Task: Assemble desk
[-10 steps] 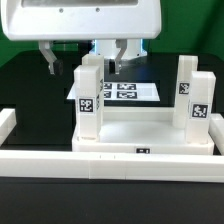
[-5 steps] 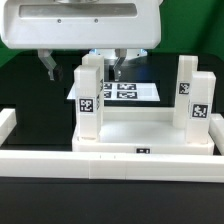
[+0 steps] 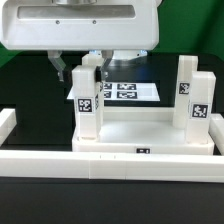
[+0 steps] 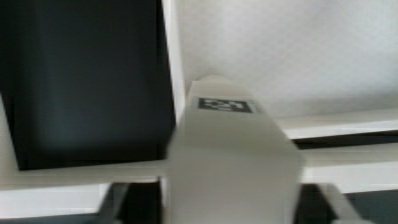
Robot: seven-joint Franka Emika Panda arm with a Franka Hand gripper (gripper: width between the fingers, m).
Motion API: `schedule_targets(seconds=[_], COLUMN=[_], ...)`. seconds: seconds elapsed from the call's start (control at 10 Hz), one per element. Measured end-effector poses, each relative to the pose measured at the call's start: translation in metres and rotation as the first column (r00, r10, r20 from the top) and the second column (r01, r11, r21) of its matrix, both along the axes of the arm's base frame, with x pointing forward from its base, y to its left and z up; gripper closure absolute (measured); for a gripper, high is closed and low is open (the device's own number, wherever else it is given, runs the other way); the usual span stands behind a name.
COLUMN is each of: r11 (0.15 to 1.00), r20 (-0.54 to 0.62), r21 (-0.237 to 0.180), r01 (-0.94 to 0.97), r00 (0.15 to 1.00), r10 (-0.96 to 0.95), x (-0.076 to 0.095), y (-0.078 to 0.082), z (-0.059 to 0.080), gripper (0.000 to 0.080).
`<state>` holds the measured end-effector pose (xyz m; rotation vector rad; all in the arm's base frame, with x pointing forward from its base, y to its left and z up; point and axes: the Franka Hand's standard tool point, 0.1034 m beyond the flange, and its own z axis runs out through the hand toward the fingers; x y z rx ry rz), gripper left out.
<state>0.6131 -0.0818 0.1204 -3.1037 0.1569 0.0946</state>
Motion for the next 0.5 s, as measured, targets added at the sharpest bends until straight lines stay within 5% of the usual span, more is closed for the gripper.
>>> schedule_targets(seconds=[0.5], r11=[0.995], r20=[-0.004], r21=[-0.003], r01=[0.1], r00=[0.995], r10=[-0.1], x=[-0.0003], y=[-0.0002], z=[-0.0001], gripper=[0.0511])
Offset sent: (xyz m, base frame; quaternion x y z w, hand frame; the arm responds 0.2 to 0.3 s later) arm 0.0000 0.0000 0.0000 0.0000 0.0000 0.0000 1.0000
